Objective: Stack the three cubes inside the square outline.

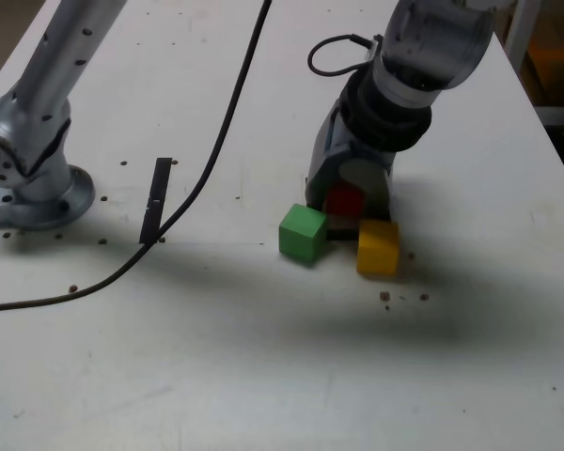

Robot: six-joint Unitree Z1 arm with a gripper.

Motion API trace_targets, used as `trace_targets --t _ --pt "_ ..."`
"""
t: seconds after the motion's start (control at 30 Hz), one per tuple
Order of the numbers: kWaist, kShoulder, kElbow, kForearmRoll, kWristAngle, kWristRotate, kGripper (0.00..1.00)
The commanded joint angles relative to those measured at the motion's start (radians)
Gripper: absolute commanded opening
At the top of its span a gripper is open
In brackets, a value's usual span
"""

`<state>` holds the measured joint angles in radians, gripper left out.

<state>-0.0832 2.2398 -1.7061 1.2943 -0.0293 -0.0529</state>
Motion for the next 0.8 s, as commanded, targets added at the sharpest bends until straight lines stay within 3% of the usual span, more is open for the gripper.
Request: trace_targets --t 0.0,0.13,0.23,0.33,0.5,0.77 --pt "0.002 -0.016 0.006 -0.011 -0.005 -0.007 0.26" --pt "0.002 -0.020 0.013 -0.016 -0.005 -0.014 0.36" --pt "0.002 -0.027 0.025 -0.005 -0.007 -0.017 0.69" --pt "0.002 -0.040 0.036 0.004 -0.005 -0.019 0.87" --pt "0.001 -0.057 0.043 0.001 0.002 -0.028 0.95" --pt "-0.032 -0.120 0.028 0.014 0.031 -0.072 0.99"
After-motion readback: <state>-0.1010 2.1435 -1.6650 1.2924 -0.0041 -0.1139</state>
